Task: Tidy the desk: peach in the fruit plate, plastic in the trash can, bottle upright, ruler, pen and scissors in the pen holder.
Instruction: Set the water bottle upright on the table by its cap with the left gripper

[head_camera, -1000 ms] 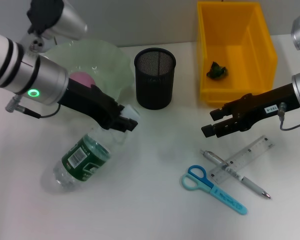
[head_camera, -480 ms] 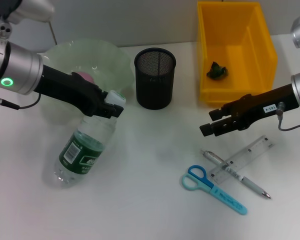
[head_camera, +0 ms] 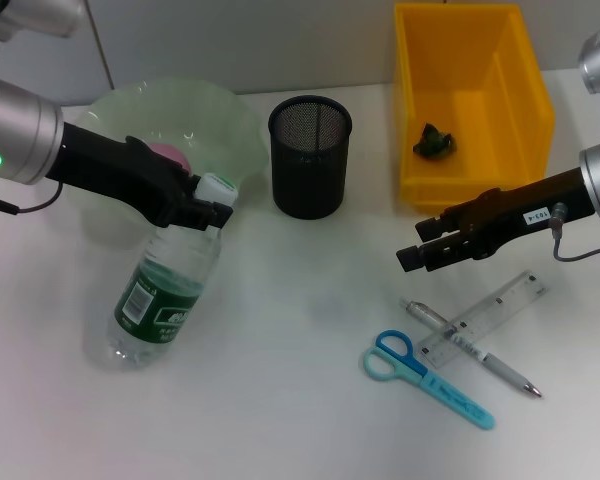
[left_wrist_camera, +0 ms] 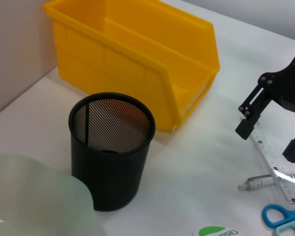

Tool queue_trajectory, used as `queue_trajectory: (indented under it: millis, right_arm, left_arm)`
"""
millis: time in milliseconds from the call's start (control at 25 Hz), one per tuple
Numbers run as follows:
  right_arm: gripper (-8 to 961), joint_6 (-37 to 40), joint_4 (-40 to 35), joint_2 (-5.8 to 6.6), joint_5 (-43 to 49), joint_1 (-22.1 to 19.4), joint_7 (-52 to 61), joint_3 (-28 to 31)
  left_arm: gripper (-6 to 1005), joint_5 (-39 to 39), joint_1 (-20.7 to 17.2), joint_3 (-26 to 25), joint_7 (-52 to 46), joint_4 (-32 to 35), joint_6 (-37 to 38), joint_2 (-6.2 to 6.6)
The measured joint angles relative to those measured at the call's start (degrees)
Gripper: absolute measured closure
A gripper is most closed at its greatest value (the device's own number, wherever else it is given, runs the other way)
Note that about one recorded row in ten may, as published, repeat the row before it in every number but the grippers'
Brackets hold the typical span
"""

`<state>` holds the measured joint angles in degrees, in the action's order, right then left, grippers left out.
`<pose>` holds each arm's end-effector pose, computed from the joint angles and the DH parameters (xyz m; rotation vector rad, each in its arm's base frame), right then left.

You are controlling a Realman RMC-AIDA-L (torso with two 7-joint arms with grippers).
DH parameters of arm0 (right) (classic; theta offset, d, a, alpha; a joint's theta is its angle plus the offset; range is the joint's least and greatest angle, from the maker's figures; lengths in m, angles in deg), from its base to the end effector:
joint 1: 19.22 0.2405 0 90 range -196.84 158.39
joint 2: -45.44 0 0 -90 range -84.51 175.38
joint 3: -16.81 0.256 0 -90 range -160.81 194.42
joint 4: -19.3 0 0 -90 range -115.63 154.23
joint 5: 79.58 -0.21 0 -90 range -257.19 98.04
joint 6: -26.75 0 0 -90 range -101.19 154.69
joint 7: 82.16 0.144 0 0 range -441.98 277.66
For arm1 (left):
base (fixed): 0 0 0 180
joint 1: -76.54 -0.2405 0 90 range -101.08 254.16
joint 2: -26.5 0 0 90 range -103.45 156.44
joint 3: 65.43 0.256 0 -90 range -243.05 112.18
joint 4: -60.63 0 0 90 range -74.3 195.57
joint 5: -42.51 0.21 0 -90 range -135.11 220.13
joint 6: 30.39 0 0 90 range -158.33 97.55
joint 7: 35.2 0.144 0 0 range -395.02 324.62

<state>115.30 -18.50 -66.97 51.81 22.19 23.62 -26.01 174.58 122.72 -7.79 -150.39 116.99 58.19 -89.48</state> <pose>0.2482 0.3751 0.0262 -2.8098 0.9993 0.2296 -0.1587 0.3997 0.0200 -2.8906 -0.6079 -0.0043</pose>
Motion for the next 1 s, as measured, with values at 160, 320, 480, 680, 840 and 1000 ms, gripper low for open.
queue_trajectory:
  millis: [160, 320, 480, 680, 840, 1000]
  right_arm:
    - [229, -0.64, 0.00, -0.09, 0.00, -0.17, 0.15, 0.02]
    - [229, -0.72, 0.00, -0.10, 0.00, -0.18, 0.18, 0.02]
    - [228, -0.75, 0.00, -0.10, 0.00, -0.19, 0.34, 0.02]
    - [228, -0.75, 0.00, -0.10, -0.02, -0.20, 0.56, 0.02]
    - [228, -0.78, 0.00, -0.10, -0.05, -0.29, 0.57, 0.02]
    - [228, -0.84, 0.00, -0.10, -0.08, -0.24, 0.58, 0.02]
  left_arm:
    - [553, -0.03, -0.13, -1.43, 0.87, 0.45, 1.08, 0.10]
    - [553, -0.05, -0.11, -1.76, 1.22, 0.81, 1.43, 0.13]
    - [553, -0.06, -0.18, -1.77, 1.36, 1.78, 2.05, 0.14]
    - [553, -0.06, -0.29, -1.77, 1.38, 2.51, 2.59, 0.14]
    - [554, -0.06, -0.45, -1.74, 1.38, 3.21, 2.90, 0.14]
    - [554, -0.08, -0.52, -1.74, 1.38, 3.24, 2.92, 0.24]
